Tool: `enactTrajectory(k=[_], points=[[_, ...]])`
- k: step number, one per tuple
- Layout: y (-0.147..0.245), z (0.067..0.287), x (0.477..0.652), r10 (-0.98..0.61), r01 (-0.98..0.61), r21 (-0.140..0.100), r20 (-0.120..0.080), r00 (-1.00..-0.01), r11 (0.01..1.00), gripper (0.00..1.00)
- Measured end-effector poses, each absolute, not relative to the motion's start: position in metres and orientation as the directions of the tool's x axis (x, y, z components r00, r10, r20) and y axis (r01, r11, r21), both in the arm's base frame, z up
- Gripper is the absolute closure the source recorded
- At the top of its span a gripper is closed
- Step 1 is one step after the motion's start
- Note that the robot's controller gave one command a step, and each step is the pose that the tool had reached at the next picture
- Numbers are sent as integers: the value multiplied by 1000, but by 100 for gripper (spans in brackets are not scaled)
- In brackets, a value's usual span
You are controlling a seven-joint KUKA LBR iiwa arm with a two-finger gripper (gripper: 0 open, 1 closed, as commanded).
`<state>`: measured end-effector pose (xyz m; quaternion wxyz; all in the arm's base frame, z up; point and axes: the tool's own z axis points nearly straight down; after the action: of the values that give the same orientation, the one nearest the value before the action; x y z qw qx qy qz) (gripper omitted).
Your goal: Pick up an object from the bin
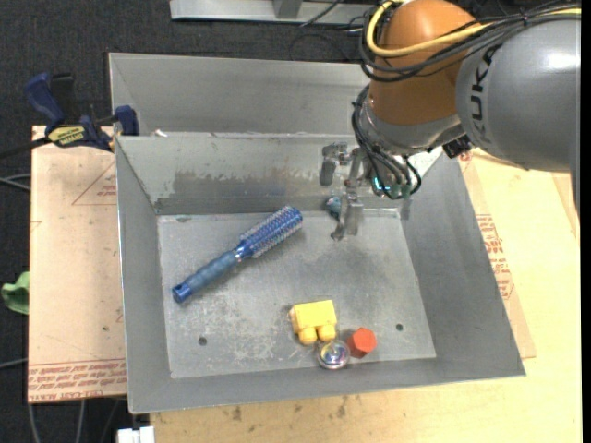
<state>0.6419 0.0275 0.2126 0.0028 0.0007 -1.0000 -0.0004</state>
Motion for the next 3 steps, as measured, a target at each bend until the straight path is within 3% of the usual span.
enactTrajectory(k=[1,2,3], points=[[39,74,633,135,135,0,7,-991,991,0],[47,70,638,182,182,2,-2,-983,983,0],[47,71,638,182,182,1,-3,-983,983,100]])
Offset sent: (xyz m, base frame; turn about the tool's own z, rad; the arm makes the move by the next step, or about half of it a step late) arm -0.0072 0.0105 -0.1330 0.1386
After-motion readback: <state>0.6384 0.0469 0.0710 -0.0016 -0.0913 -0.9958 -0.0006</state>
